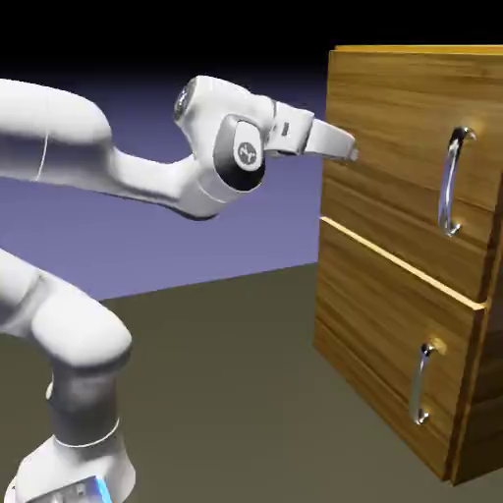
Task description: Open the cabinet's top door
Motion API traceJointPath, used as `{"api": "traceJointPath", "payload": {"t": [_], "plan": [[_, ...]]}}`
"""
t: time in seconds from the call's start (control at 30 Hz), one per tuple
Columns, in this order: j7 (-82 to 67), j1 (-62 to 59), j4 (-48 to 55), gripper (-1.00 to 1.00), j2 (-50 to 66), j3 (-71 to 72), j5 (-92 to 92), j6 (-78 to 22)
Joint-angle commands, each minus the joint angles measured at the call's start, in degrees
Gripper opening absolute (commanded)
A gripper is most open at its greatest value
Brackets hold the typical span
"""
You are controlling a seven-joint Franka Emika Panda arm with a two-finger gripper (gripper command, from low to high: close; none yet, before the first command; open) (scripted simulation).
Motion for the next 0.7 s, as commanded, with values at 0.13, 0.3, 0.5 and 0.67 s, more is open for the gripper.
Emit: {"api": "traceJointPath", "payload": {"t": [0.13,0.3,0.5,0.67], "plan": [[7.4,5.0,3.1,0.0,-3.0,-6.2,-12.5,0.0],[14.9,10.1,6.1,0.0,-6.0,-12.4,-24.9,-0.1],[23.8,16.2,9.8,0.0,-9.6,-19.8,-39.9,-0.1],[31.2,21.2,12.9,0.0,-12.6,-26.0,-52.3,-0.1]]}}
